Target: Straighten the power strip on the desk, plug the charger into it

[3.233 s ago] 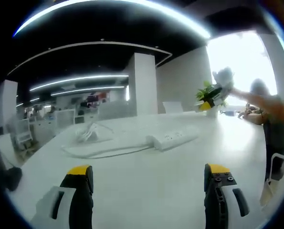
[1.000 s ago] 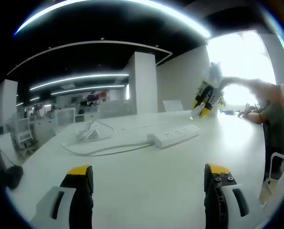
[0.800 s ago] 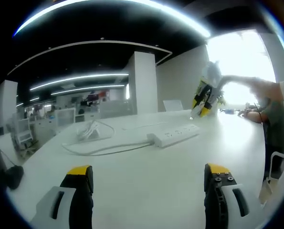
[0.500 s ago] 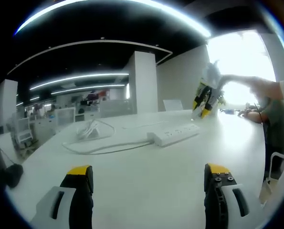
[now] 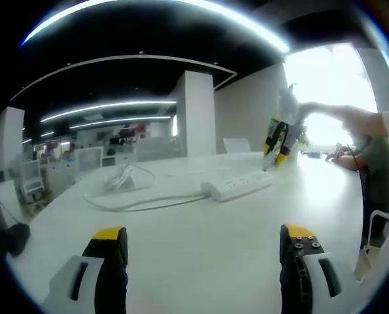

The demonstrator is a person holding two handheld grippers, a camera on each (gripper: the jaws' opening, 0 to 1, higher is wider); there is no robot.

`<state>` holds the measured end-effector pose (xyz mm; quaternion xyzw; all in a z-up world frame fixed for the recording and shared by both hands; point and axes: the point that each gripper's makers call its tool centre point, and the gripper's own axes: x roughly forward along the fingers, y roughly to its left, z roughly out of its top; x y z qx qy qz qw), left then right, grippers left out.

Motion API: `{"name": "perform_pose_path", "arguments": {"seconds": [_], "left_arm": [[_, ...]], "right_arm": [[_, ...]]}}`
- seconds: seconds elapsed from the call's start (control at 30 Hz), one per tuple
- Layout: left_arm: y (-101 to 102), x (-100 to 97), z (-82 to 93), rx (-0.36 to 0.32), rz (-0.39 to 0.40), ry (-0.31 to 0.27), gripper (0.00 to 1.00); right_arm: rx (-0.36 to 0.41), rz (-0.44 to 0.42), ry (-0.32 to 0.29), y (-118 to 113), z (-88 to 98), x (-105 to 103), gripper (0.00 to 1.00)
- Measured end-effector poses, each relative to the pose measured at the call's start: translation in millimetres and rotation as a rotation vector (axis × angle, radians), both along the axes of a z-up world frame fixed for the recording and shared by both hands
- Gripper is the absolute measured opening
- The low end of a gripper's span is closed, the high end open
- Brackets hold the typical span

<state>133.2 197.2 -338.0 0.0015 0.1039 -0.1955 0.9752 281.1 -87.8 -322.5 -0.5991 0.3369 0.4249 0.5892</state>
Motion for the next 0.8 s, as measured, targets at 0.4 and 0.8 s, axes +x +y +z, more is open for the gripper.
{"name": "perform_pose_path", "arguments": {"seconds": [0.4, 0.8], "left_arm": [[-0.2, 1.7, -1.8, -0.007, -0.002, 0.002, 0.99], [0.0, 1.5, -0.4, -0.007, -0.001, 0.0, 0.99]], "right_arm": [[-0.033, -0.003, 0.014, -1.9, -5.9, -5.4, 0.24], [-0.075, 0.0, 0.023, -0.8, -6.5, -3.4, 0.24]]}}
